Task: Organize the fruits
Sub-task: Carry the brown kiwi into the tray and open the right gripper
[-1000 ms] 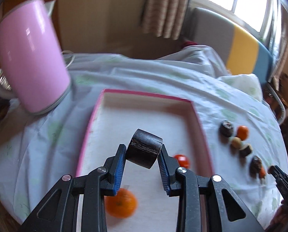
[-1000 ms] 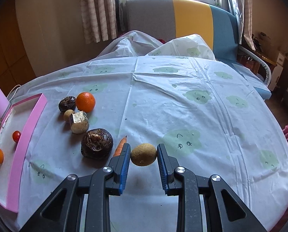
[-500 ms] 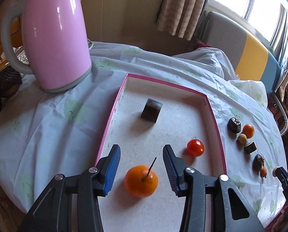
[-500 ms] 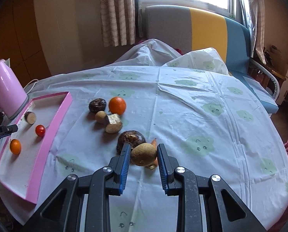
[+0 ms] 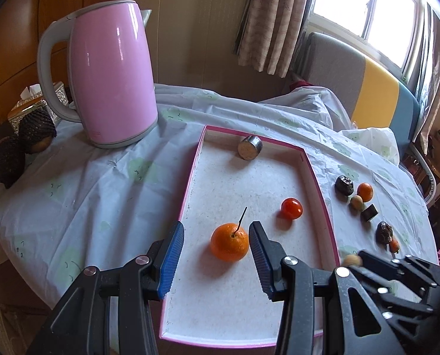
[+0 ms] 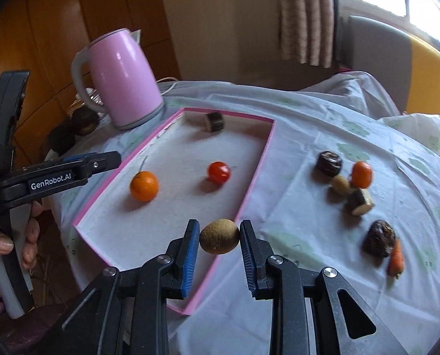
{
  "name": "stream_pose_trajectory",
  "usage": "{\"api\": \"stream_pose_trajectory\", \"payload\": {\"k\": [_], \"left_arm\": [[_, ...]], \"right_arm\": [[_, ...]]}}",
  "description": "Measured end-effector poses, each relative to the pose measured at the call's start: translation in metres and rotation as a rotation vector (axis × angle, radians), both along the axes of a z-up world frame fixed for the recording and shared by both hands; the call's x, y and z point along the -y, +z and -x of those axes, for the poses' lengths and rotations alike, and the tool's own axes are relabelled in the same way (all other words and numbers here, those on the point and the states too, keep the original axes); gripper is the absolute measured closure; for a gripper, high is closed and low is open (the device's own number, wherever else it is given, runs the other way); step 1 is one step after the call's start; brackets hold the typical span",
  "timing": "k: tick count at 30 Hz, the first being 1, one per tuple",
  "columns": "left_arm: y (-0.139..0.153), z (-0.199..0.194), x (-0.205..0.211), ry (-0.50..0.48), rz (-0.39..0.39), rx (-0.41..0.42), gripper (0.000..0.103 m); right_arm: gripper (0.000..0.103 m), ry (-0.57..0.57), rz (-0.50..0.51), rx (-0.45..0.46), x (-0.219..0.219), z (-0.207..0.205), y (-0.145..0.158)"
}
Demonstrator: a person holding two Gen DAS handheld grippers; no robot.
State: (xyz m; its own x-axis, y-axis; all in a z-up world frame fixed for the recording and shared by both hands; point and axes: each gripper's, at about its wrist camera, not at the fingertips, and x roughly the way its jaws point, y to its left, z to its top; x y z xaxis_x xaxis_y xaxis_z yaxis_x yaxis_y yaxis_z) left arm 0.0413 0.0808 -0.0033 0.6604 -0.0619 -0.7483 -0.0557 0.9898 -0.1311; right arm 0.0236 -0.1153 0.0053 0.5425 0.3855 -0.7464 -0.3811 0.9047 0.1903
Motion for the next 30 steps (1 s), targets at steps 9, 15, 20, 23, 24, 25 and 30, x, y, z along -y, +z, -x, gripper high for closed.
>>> {"api": "stream_pose_trajectory", "payload": {"k": [9,15,20,23,24,25,30], "left_arm": [[-0.001,0.013,-0.008,0.002,0.015,0.004,0.057],[-0.005,0.015,-0.011,0.002,0.033,-0.007,0.057],[-0.006,0.018,-0.009,-0.002,0.031,-0.008,0.056],[-0.007,0.018,-0.007,-0.004,0.031,-0.013,0.055],[-0.008,0.018,-0.006,-0.006,0.033,-0.016,0.055],[-0.009,0.018,-0.005,-0.007,0.033,-0.019,0.055],[-0.013,0.018,0.0,-0.022,0.048,-0.036,0.052]], "right_arm": [[0.075,0.051,0.054,-0.059,-0.049,-0.025,-0.02],[0.073,0.031,0.073,-0.069,-0.056,-0.03,-0.027],[0.059,0.006,0.076,-0.052,-0.055,-0.026,-0.025],[0.054,-0.02,0.072,-0.034,-0.051,-0.022,-0.02],[0.054,-0.03,0.07,-0.028,-0.049,-0.021,-0.018],[0.054,-0.04,0.067,-0.021,-0.047,-0.019,-0.016],[0.049,-0.09,0.054,0.004,-0.035,-0.015,-0.009]]}}
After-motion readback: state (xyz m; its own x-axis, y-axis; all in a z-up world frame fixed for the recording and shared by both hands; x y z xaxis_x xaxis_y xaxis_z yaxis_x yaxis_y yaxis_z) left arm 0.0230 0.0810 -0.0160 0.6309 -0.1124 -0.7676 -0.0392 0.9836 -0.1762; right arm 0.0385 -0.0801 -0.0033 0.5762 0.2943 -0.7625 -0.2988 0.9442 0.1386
